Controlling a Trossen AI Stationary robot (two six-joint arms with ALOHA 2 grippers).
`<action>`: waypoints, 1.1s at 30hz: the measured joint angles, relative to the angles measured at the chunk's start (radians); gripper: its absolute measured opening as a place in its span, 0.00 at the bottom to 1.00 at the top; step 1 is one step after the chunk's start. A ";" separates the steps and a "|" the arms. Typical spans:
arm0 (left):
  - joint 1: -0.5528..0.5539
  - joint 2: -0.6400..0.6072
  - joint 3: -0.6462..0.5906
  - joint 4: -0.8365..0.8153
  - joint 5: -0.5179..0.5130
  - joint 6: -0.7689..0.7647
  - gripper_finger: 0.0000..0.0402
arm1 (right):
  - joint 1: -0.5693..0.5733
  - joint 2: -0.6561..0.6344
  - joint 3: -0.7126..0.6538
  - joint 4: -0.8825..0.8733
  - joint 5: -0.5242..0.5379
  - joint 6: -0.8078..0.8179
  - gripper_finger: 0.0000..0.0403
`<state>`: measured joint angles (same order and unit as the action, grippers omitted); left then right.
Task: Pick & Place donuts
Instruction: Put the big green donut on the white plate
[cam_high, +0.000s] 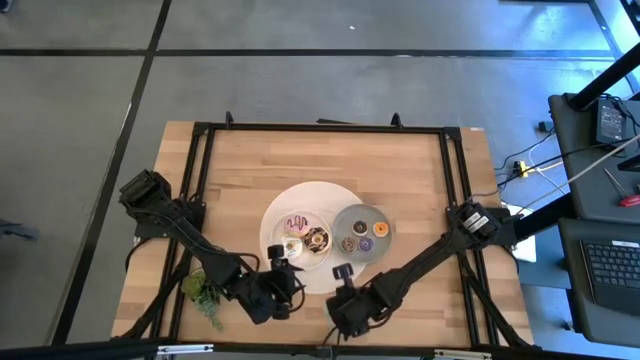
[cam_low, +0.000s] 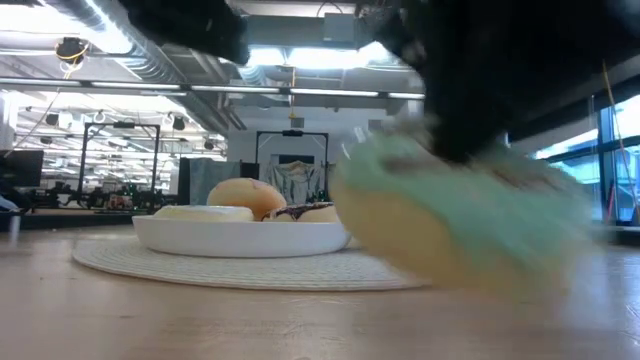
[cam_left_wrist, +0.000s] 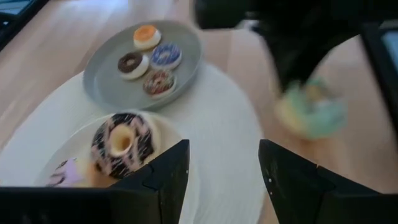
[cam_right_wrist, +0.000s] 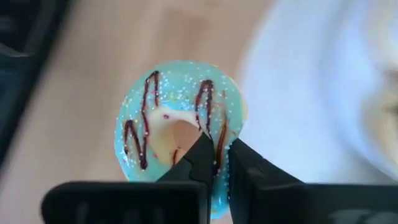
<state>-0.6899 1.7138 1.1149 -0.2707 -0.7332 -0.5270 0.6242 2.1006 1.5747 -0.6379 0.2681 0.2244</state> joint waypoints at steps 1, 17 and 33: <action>0.000 0.000 0.000 0.023 0.000 0.000 0.47 | -0.001 0.000 0.027 -0.049 0.034 -0.001 0.07; -0.001 0.000 0.000 0.170 -0.098 -0.153 0.43 | -0.001 -0.001 0.252 -0.302 0.523 0.036 0.08; -0.001 0.000 0.000 0.123 -0.102 -0.212 0.23 | -0.005 -0.001 0.252 -0.205 0.524 -0.059 0.09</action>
<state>-0.6910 1.7138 1.1152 -0.1481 -0.8353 -0.7391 0.6189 2.0998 1.8263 -0.8427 0.7920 0.1656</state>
